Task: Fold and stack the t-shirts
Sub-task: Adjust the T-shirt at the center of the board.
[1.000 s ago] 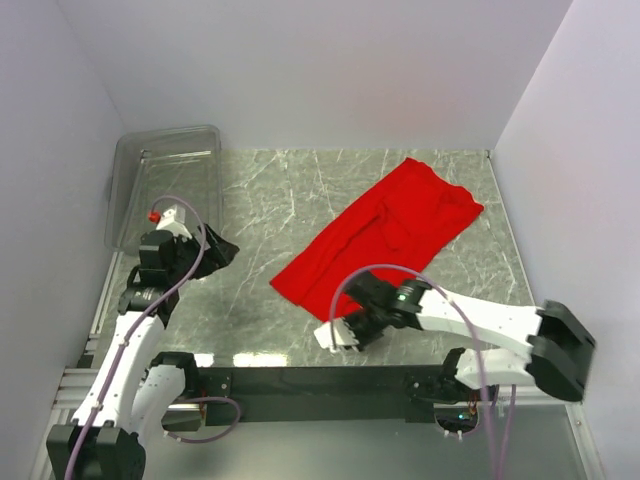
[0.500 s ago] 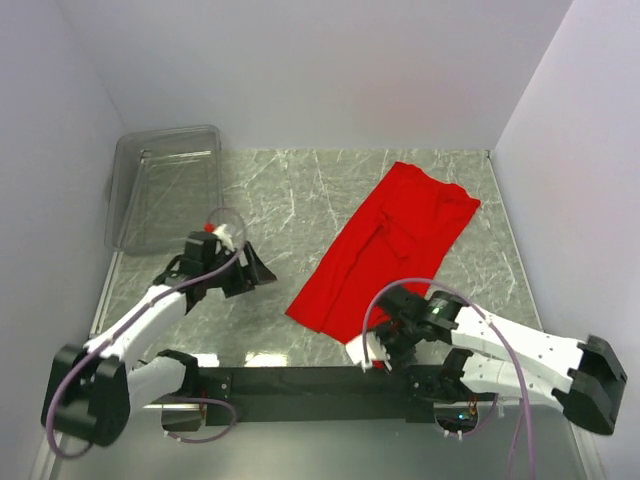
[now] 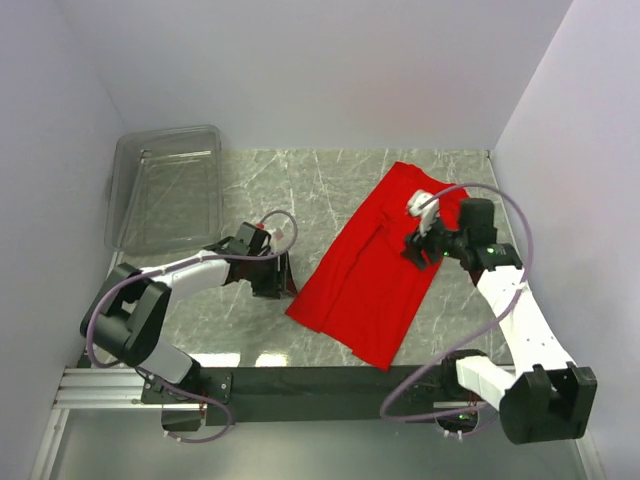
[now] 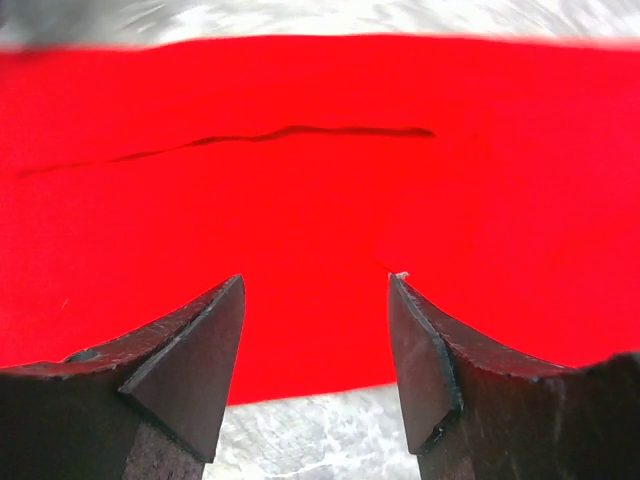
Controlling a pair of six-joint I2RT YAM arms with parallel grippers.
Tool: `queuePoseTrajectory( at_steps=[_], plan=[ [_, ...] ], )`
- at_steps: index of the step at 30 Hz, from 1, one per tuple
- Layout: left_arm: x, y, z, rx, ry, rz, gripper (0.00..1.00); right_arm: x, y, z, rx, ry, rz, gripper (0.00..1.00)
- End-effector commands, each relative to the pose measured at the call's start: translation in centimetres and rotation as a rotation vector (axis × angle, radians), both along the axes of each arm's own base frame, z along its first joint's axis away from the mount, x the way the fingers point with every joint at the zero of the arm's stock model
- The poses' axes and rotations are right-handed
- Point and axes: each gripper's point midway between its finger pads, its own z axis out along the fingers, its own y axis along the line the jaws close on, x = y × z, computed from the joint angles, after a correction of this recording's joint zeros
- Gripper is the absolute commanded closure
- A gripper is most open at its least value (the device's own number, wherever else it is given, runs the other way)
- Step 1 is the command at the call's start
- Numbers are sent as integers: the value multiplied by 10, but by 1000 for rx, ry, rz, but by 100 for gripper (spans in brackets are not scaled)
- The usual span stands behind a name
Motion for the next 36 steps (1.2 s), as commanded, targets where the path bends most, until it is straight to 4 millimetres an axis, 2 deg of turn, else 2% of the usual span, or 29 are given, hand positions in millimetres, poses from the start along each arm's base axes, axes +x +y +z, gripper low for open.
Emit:
queuePoseTrajectory(
  at_steps=[1,2,5,9,12,14,18,19,21,27,31,36],
  plan=[
    [-3,-13,2,-1,-7,-87,39,31,-15,40,154,-59,-149,34],
    [-4,-15,0,3,0,-98,39,37,-29,42,170,-56,-214,34],
    [-11,-17,-7,32,22,-131,40,49,-52,44,187,-57,-323,34],
    [-17,-19,-17,97,37,-164,44,62,-80,46,211,-56,-461,34],
    [-14,-16,-24,170,20,-167,46,67,-94,43,235,-28,-526,34],
    [-13,-15,-29,193,18,-169,53,70,-99,43,250,-14,-550,34],
    [-21,-20,-33,187,34,-198,74,74,-108,43,271,6,-587,35],
    [-23,-20,-35,183,37,-199,85,76,-111,43,277,10,-597,35],
    [-25,-20,-34,180,32,-192,99,77,-112,42,278,6,-602,35],
    [-30,6,-36,266,18,-136,99,80,-115,32,268,26,-615,35],
    [-44,25,-38,311,55,-96,99,82,-119,23,252,40,-632,35],
    [-61,34,-33,308,105,-56,99,86,-125,18,244,47,-665,35]
  ],
)
